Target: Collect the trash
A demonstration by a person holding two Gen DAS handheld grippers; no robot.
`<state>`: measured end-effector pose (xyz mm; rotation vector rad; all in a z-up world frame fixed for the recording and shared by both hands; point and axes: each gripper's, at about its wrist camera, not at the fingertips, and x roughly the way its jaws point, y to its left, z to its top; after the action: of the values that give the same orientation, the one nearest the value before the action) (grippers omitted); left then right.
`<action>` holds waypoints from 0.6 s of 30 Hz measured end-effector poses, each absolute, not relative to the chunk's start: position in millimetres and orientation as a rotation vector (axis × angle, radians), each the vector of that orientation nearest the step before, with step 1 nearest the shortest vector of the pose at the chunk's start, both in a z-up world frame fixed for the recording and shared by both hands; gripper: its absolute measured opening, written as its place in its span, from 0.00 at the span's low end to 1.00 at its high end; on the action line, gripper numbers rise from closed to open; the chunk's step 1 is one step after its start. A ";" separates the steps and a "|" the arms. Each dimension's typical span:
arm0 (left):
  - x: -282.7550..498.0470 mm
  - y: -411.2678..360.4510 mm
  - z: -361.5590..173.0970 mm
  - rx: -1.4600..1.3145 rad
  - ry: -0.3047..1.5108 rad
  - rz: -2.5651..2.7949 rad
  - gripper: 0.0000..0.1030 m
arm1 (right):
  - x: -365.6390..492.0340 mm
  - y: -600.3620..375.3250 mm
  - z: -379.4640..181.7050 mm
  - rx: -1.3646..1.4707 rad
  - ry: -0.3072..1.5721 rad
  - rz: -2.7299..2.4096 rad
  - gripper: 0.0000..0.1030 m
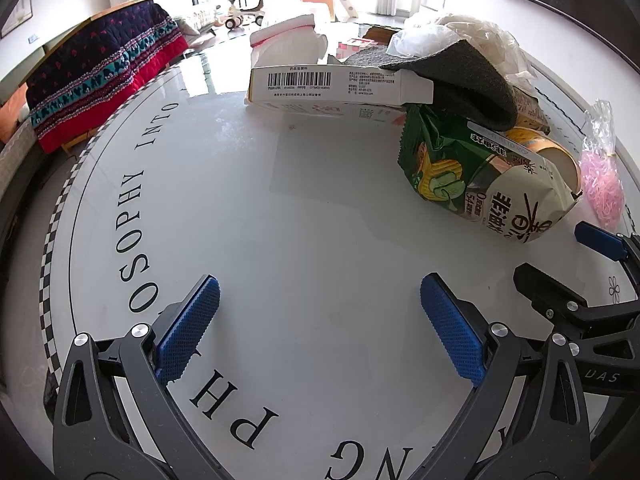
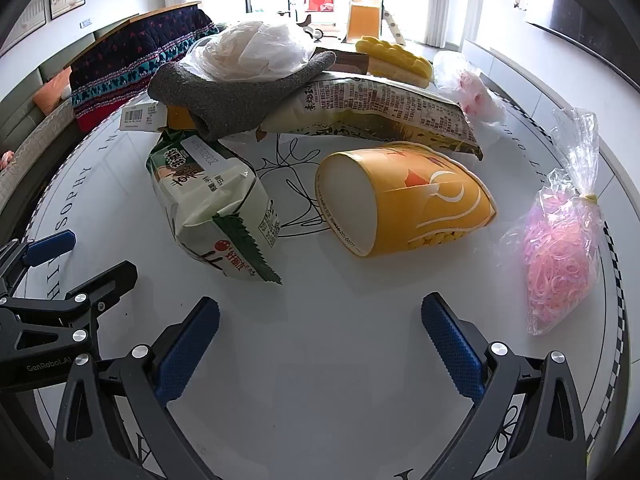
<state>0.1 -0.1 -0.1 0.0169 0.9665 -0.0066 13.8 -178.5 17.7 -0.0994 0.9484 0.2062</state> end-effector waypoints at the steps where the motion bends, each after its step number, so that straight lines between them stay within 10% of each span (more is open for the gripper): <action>1: 0.0 0.0 0.1 0.014 0.963 -0.008 0.94 | 13.8 -178.5 17.7 -0.099 0.948 0.206 0.98; 18: -0.4 0.0 0.1 0.014 0.963 -0.008 0.94 | 13.4 -178.8 17.8 -0.098 0.949 0.207 0.98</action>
<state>-0.4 0.0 0.1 0.0136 0.9634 -0.0083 13.4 -178.8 17.8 -0.0982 0.9494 0.2069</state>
